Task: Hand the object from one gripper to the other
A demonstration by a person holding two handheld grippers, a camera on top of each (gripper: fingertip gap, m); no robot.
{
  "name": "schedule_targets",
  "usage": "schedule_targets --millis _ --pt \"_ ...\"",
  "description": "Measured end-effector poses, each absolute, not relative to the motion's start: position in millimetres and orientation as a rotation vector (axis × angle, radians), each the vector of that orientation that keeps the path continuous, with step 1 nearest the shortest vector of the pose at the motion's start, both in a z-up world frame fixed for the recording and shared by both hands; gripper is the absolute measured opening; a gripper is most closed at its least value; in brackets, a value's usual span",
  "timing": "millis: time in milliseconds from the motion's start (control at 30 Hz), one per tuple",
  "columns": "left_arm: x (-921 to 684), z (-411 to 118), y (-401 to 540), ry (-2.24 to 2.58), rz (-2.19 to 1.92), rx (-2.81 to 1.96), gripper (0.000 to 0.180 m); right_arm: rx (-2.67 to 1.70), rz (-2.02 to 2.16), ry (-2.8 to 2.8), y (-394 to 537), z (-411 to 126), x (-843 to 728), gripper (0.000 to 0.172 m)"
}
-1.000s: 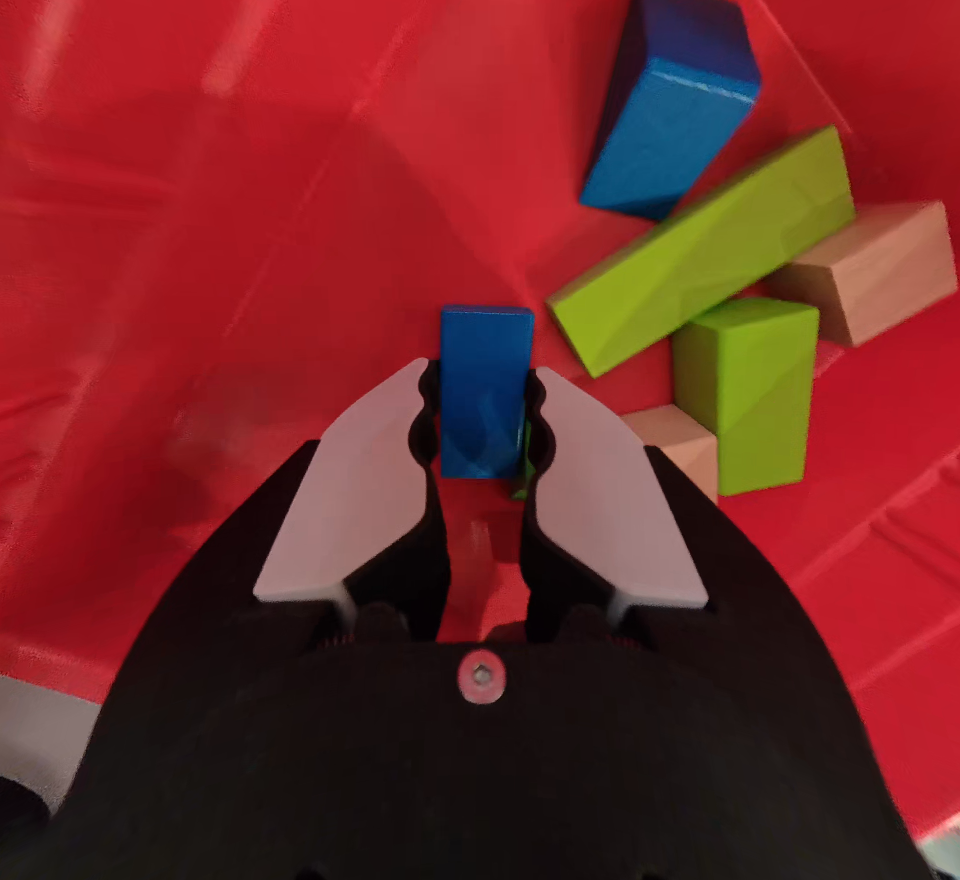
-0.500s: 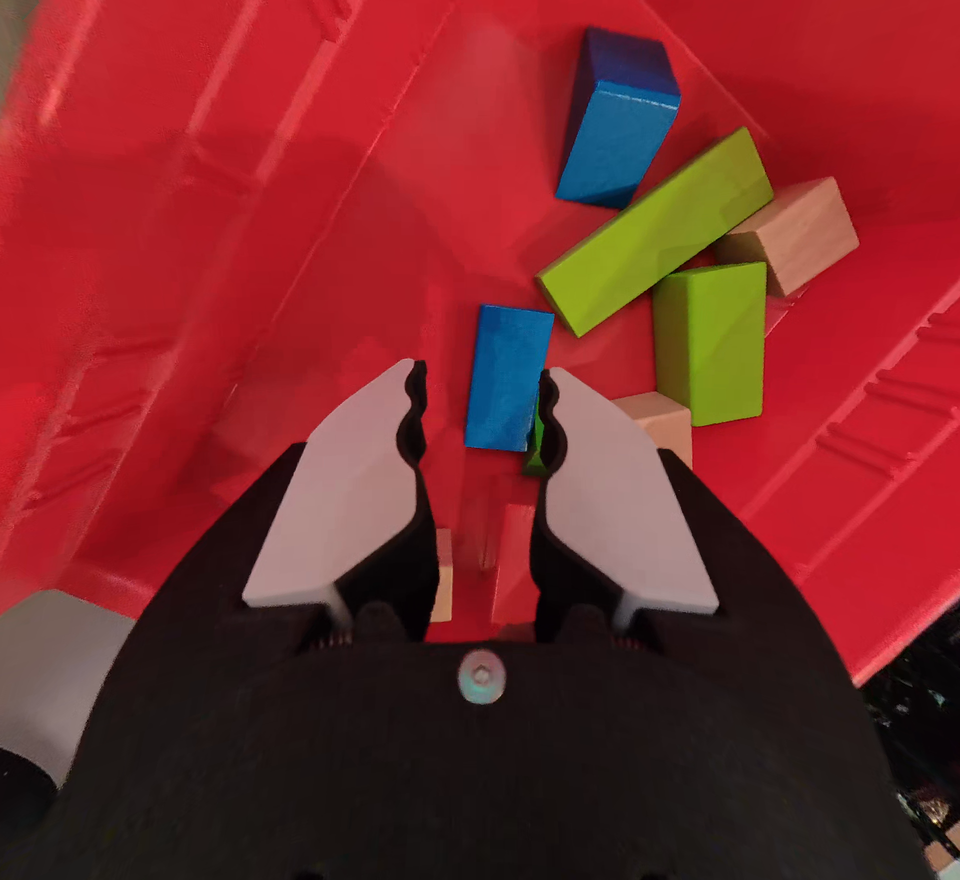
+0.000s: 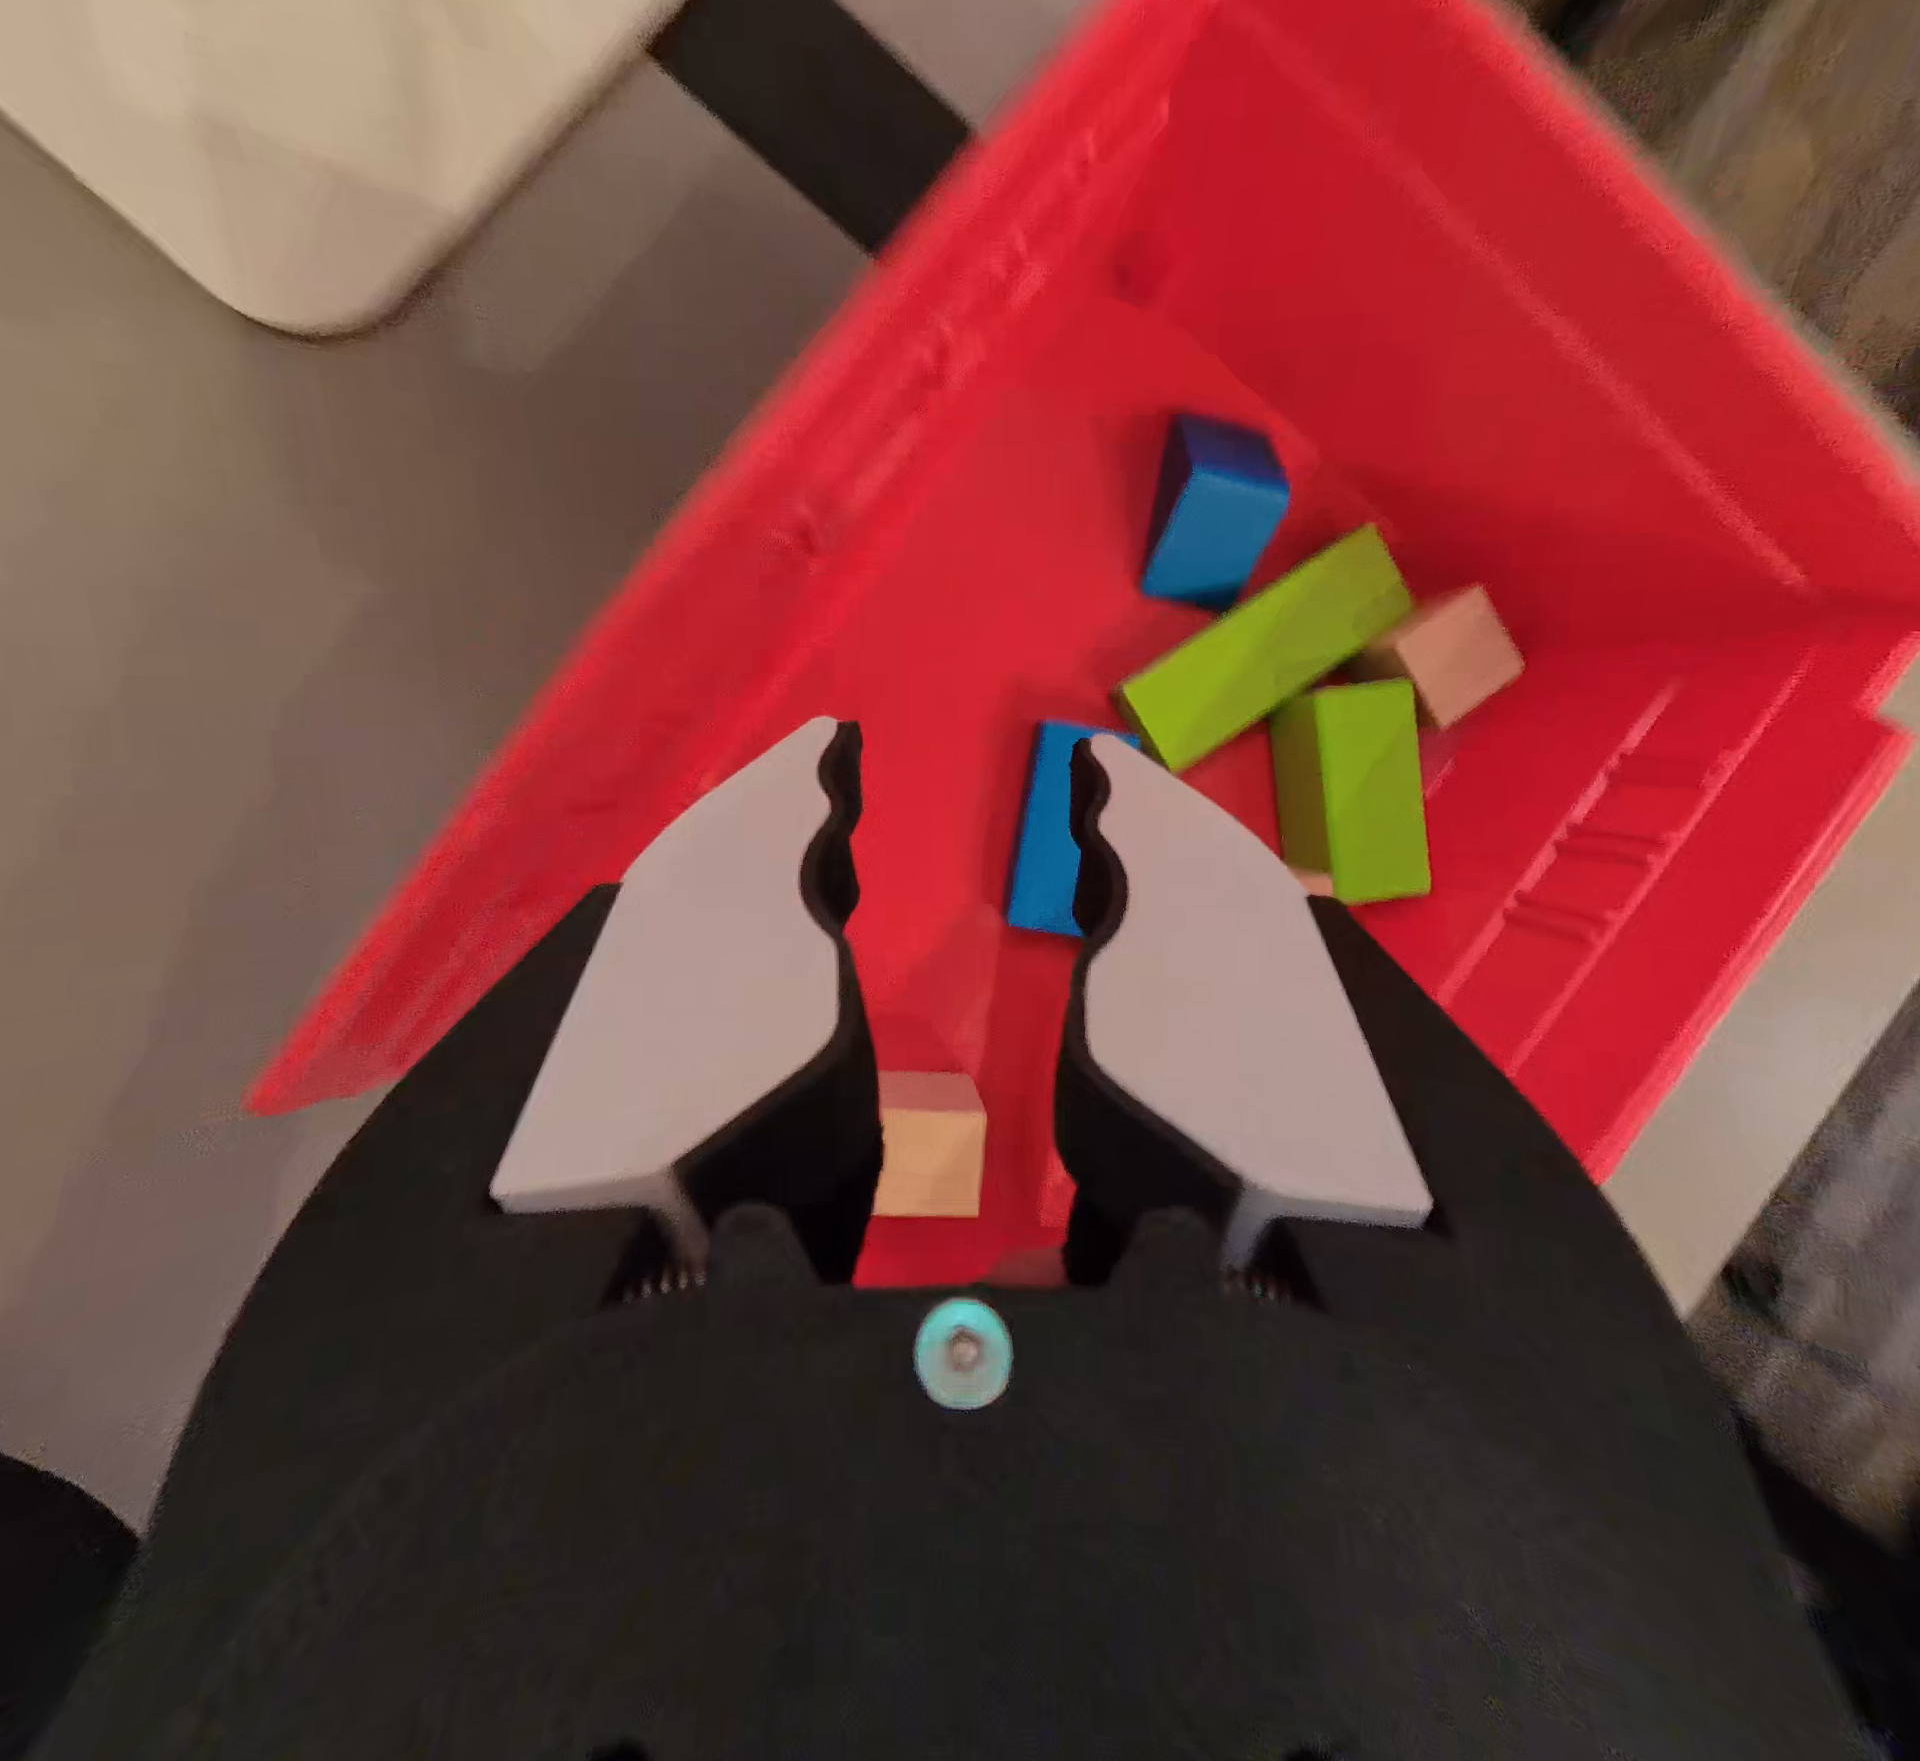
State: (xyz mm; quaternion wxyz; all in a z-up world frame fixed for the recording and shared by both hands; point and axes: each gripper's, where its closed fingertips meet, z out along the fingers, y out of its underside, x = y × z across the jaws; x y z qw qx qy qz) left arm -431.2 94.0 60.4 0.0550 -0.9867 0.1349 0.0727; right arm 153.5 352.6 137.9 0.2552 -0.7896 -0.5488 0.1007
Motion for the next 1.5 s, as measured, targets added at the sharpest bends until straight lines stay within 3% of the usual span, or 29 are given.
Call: schedule_targets --millis 200,367,567,1000,1100,1200,1300,1500 --pt "-303.7 194.9 118.3 0.369 -0.261 -2.255 0.028 -1.538 0.951 -1.556 236.7 253.8 51.8 0.038" --pt "-163.4 267.2 114.2 0.568 -0.453 -1.906 0.028 -1.263 1.366 -1.572 145.6 290.4 -33.1 0.04" --pt "-79.8 297.2 111.6 0.672 -0.576 -1.751 0.028 -1.165 1.568 -1.547 111.0 300.3 -74.4 0.036" --pt "-42.3 293.1 117.1 0.735 -0.773 -1.724 0.028 -1.136 1.639 -1.494 116.1 299.6 -46.2 0.024" --pt "-48.1 294.6 122.1 0.723 -0.725 -1.744 0.041 -1.224 1.56 -1.442 148.4 301.0 -12.7 0.024" --pt "-68.9 290.0 120.7 0.704 -0.644 -1.793 0.037 -1.464 1.288 -1.44 215.2 276.6 44.7 0.024" --pt "-98.5 273.9 118.9 0.649 -0.546 -1.886 0.033 -1.858 0.866 -1.499 289.2 212.0 112.4 0.023" --pt "-136.8 240.3 114.3 0.563 -0.435 -2.057 0.03 -2.328 0.461 -1.625 345.2 93.4 178.8 0.024"
